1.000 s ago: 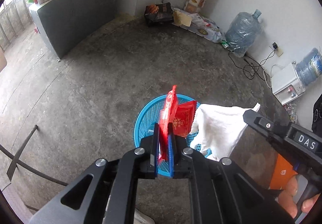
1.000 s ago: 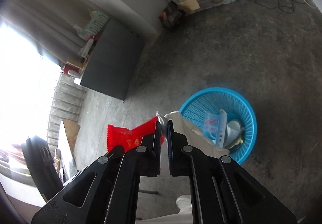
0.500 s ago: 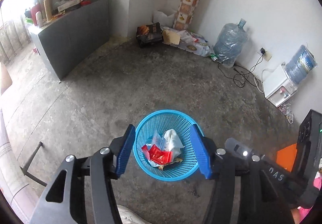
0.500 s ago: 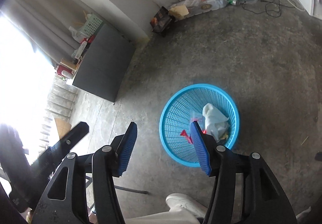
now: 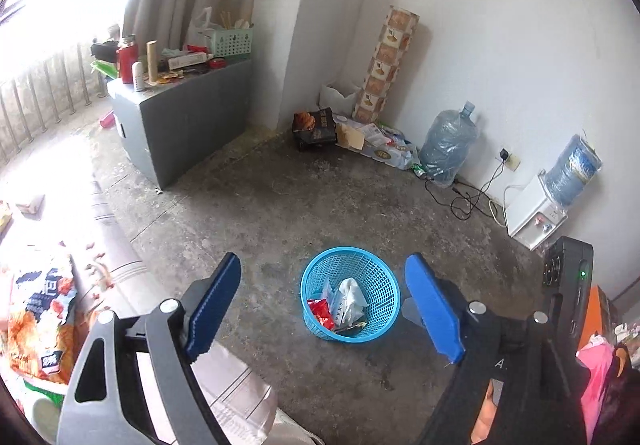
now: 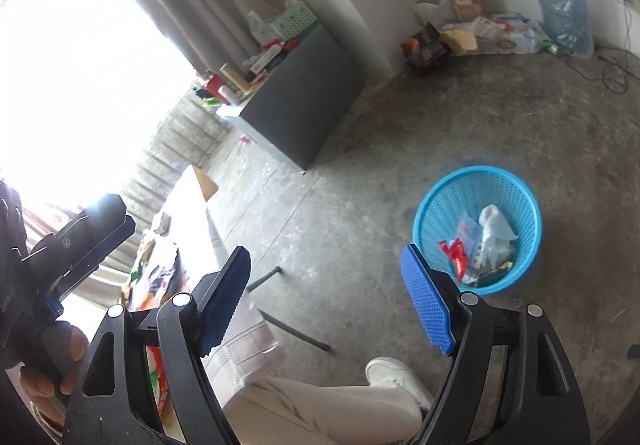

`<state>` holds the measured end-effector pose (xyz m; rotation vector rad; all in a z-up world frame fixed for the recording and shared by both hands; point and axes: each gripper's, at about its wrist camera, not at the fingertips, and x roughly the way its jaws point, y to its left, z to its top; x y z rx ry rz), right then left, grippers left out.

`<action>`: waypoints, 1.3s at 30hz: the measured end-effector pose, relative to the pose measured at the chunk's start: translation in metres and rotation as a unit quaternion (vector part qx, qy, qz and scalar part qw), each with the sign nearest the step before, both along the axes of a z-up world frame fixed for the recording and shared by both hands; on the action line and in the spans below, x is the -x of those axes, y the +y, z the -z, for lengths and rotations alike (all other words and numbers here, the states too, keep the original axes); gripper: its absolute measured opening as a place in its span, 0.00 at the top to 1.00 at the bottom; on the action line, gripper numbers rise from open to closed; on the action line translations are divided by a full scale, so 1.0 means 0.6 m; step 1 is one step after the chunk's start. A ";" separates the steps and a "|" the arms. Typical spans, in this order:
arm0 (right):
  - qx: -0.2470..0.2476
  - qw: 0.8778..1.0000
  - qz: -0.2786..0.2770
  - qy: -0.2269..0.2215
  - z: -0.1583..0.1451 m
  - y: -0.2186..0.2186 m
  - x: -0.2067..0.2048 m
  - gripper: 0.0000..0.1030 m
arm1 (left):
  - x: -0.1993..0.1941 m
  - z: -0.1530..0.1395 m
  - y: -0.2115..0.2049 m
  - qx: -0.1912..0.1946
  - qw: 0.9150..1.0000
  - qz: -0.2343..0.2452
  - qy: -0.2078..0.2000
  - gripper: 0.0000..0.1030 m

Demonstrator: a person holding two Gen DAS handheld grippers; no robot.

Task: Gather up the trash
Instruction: 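Move both open tools back to the table, then grasp the pink knitted pad with the left tool while the right tool grasps the chip bag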

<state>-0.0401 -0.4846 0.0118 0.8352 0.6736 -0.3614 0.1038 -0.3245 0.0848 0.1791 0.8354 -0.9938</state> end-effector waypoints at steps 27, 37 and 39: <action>-0.170 0.937 -0.301 0.043 0.041 0.312 -0.374 0.26 | -0.131 0.061 0.712 0.069 0.908 -0.409 0.052 0.15; -0.257 0.924 -0.269 0.089 0.120 0.322 -0.439 0.27 | -0.286 0.066 0.716 0.059 0.922 -0.367 0.106 0.15; -0.276 0.919 -0.269 0.083 0.126 0.322 -0.446 0.31 | -0.313 0.068 0.711 0.048 0.925 -0.364 0.102 0.15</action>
